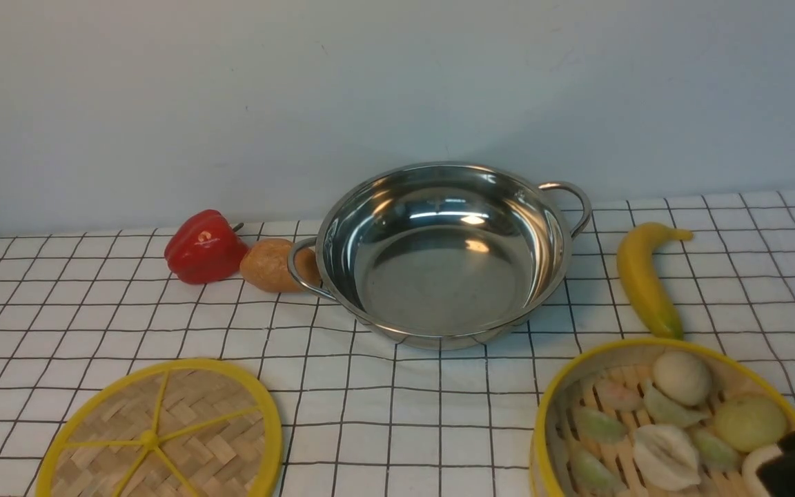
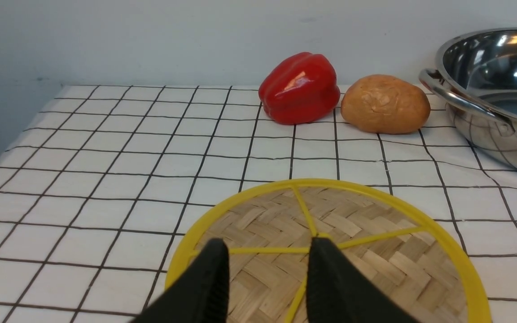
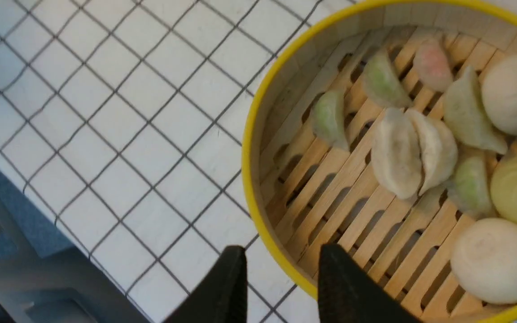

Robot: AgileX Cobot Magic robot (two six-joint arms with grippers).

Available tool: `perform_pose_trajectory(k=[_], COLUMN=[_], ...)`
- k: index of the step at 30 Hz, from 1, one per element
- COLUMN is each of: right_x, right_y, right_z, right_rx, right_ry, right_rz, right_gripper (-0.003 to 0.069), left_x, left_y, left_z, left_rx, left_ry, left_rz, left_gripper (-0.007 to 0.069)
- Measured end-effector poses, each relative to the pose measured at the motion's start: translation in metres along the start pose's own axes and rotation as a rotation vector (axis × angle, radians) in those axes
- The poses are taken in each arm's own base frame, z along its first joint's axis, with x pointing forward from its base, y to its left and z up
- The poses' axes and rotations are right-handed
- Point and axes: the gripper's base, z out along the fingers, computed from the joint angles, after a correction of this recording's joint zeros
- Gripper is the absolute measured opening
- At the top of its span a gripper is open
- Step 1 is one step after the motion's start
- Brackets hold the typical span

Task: Place the steamer in the pot on the white tablecloth, and put the lid on the steamer.
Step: 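Reach for and grasp the rim of the bamboo steamer holding the buns with the right gripper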

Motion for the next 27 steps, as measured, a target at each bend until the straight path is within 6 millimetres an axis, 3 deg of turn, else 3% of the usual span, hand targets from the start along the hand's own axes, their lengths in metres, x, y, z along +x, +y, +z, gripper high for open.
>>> perform_pose_trajectory(k=[7, 16, 23, 27], right_x=[0.004, 0.002, -0.002, -0.003], right_y=[0.021, 0.042, 0.034, 0.034], right_z=[0.013, 0.048, 0.06, 0.068], right_rx=[0.046, 0.093, 0.167, 0.15], right_ry=[0.125, 0.304, 0.378, 0.416], right_rz=[-0.153, -0.333, -0.524, -0.575], right_gripper=[0.0243, 0.0243, 0.0252, 0.0299], left_x=[0.0, 0.0, 0.0, 0.0], left_y=[0.0, 0.0, 0.0, 0.0], left_z=[0.0, 0.0, 0.0, 0.0], left_rx=[0.0, 0.0, 0.0, 0.0], left_ry=[0.0, 0.0, 0.0, 0.0], left_rz=[0.0, 0.0, 0.0, 0.0], left_gripper=[0.0242, 0.0242, 0.0242, 0.0242])
